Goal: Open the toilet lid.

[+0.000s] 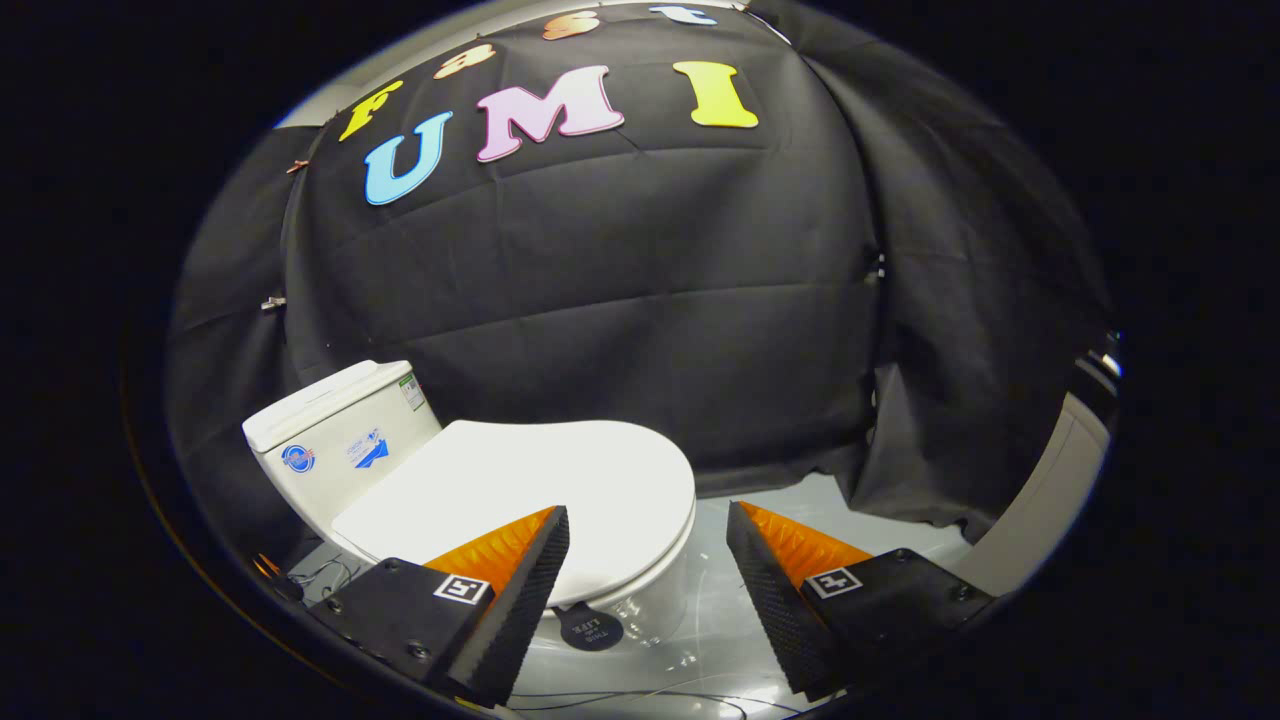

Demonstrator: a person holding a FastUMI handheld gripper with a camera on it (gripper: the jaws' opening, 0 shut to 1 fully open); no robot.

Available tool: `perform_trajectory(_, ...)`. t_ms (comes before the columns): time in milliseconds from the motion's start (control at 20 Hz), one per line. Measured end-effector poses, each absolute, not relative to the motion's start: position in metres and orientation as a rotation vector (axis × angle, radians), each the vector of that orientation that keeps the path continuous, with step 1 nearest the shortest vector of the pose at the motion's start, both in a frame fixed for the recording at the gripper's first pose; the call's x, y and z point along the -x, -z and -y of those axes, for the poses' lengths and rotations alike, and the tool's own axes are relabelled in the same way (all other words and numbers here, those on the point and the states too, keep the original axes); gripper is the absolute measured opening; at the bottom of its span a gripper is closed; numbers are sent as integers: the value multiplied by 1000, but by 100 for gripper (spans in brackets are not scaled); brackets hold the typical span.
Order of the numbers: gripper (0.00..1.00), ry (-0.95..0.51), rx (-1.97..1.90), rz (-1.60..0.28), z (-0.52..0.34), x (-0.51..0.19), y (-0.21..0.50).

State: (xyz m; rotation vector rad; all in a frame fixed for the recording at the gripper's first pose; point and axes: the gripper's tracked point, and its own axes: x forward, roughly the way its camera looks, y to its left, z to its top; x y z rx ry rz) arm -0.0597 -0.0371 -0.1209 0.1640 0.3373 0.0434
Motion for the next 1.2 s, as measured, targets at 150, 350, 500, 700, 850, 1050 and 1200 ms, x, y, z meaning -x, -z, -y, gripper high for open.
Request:
perform_trajectory(150, 99, -44, -234, -408, 37, 63, 139)
perform_trajectory(350, 97, -47, -369, -557, 36, 76, 179)
perform_trajectory(500, 96, -66, -539, -697, 24, 87, 210)
perform_trajectory(700, 93, -69, -796, -821, 4, 97, 237)
perform_trajectory(850, 65, -83, -896, -820, 0, 94, 241)
perform_trajectory(1050, 42, -108, -1006, -833, -8, 93, 242)
perform_trajectory(1200, 43, -132, -1044, -825, -12, 90, 240)
